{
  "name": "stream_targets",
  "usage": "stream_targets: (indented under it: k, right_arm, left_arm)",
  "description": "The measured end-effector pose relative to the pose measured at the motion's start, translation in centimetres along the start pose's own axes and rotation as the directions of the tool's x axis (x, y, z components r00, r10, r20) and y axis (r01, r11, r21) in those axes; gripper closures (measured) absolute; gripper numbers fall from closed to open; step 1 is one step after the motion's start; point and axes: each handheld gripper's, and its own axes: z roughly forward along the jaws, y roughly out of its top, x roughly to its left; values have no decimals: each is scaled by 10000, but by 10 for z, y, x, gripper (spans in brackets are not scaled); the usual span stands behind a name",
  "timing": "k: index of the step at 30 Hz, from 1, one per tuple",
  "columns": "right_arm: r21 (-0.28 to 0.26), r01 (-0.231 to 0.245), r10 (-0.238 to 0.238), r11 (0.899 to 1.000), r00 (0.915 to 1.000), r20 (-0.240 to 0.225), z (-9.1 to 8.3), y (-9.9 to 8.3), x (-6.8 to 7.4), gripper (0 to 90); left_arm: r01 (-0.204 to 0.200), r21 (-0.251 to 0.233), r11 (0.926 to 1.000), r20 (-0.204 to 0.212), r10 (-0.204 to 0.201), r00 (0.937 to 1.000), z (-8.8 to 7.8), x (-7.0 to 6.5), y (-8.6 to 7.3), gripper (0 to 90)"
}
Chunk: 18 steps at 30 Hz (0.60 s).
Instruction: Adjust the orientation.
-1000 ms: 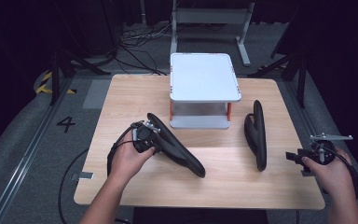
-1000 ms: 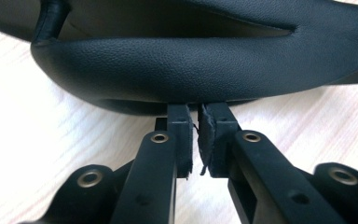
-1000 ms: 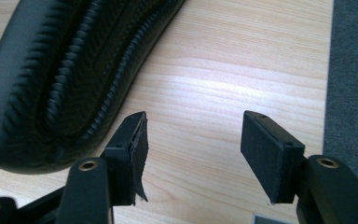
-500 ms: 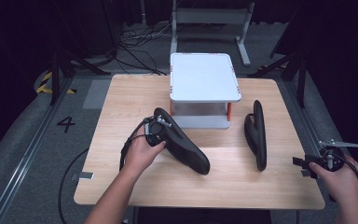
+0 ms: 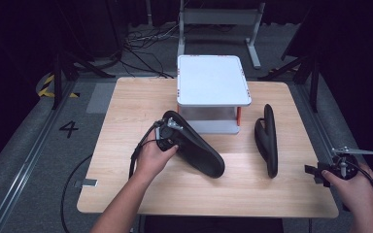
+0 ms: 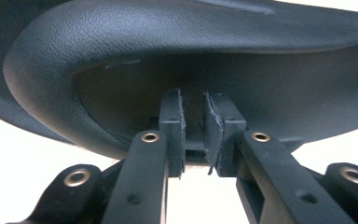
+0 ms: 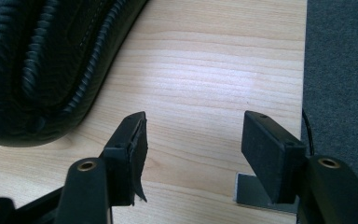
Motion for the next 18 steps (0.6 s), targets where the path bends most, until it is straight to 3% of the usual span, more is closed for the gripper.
stream_targets:
  k: [4,9,12,18]
  right_arm:
    - [32,18,-18,10000,10000,-18,1,0,1,415]
    - [64,41,-41,10000,10000,-31,2,0,2,414]
    - [134,111,-110,9998,9999,-51,4,0,2,409]
    - [140,93,-92,9999,9999,-62,4,0,2,407]
  left_arm:
    - [42,-303,9995,130,-38,9999,2,0,1,734]
    - [-349,-796,9962,-19,348,9994,8,-5,4,565]
    - [-608,-753,9953,-103,602,9981,10,-8,5,529]
    - [-388,-725,9966,-226,373,9990,5,-10,3,439]
